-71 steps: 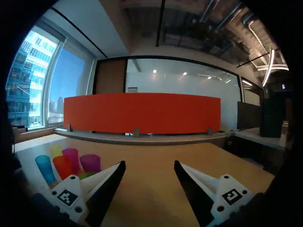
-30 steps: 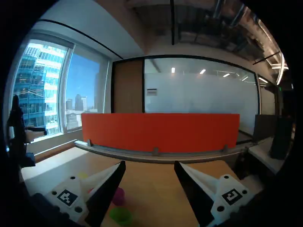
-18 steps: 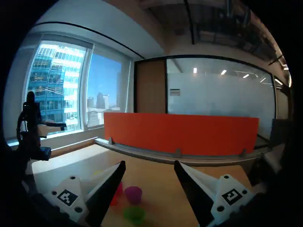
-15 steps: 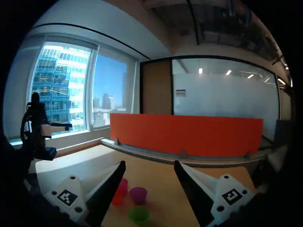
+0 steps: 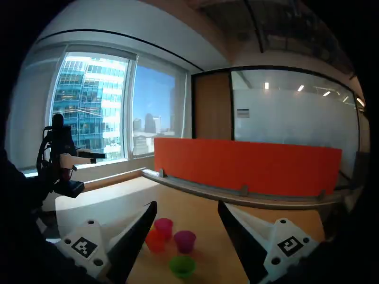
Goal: Pour water
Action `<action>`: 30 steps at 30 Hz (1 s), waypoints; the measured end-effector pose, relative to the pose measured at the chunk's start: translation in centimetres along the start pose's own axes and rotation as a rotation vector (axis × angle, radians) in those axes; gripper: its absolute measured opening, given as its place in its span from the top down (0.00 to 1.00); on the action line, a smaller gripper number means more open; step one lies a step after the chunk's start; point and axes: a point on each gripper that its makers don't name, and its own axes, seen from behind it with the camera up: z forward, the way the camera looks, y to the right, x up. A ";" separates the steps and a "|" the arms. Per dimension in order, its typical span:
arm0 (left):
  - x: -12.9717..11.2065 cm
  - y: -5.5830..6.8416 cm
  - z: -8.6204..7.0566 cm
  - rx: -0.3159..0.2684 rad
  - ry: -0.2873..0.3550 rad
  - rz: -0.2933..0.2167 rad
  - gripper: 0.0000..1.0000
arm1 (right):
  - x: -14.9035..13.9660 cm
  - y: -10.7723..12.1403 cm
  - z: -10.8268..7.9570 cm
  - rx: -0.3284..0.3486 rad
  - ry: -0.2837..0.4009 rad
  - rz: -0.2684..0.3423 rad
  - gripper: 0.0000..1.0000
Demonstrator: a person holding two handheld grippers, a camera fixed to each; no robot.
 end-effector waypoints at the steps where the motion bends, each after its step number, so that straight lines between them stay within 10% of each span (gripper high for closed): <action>1: -0.2 0.1 0.0 -0.004 -0.004 0.004 0.04 | -0.2 0.0 0.0 0.004 -0.007 -0.004 0.01; 30: -10.7 1.2 1.5 -0.130 -0.192 0.018 0.04 | -10.4 -1.0 1.3 0.106 -0.259 -0.088 0.01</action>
